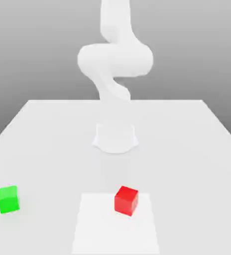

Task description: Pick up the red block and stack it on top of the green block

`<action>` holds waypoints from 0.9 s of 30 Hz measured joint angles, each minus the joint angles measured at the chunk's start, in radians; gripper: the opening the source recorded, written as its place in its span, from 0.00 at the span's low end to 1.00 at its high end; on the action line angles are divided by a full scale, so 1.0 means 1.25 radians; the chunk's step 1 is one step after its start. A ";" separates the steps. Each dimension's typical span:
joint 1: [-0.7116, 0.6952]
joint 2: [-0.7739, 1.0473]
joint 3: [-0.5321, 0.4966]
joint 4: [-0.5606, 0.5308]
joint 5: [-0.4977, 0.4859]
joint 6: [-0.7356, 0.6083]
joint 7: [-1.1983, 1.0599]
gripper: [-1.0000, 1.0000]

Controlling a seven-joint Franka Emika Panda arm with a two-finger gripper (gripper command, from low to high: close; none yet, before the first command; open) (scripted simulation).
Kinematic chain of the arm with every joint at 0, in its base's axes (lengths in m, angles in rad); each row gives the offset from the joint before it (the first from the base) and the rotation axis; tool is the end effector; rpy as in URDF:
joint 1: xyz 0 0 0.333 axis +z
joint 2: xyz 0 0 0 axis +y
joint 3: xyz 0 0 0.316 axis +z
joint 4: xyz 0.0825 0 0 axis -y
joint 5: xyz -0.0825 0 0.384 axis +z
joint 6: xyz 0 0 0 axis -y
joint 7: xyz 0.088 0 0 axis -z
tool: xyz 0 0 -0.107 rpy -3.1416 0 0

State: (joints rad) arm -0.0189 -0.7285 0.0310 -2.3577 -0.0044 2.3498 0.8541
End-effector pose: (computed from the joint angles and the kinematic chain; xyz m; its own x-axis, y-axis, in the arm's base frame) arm 0.3761 0.0083 0.6612 0.4970 -0.7407 0.4521 -0.5637 -0.6717 -0.4808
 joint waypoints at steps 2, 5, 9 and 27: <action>-0.013 0.056 0.022 -0.043 -0.003 0.038 0.042 0.50; -0.031 0.138 0.051 -0.106 -0.008 0.094 0.103 0.50; -0.051 0.248 0.081 -0.189 -0.012 0.168 0.182 0.50; 0.002 0.754 0.030 -0.368 -0.095 0.545 0.443 0.00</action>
State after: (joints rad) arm -0.0164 0.2139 0.0689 -2.8172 -0.1236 3.0304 1.4077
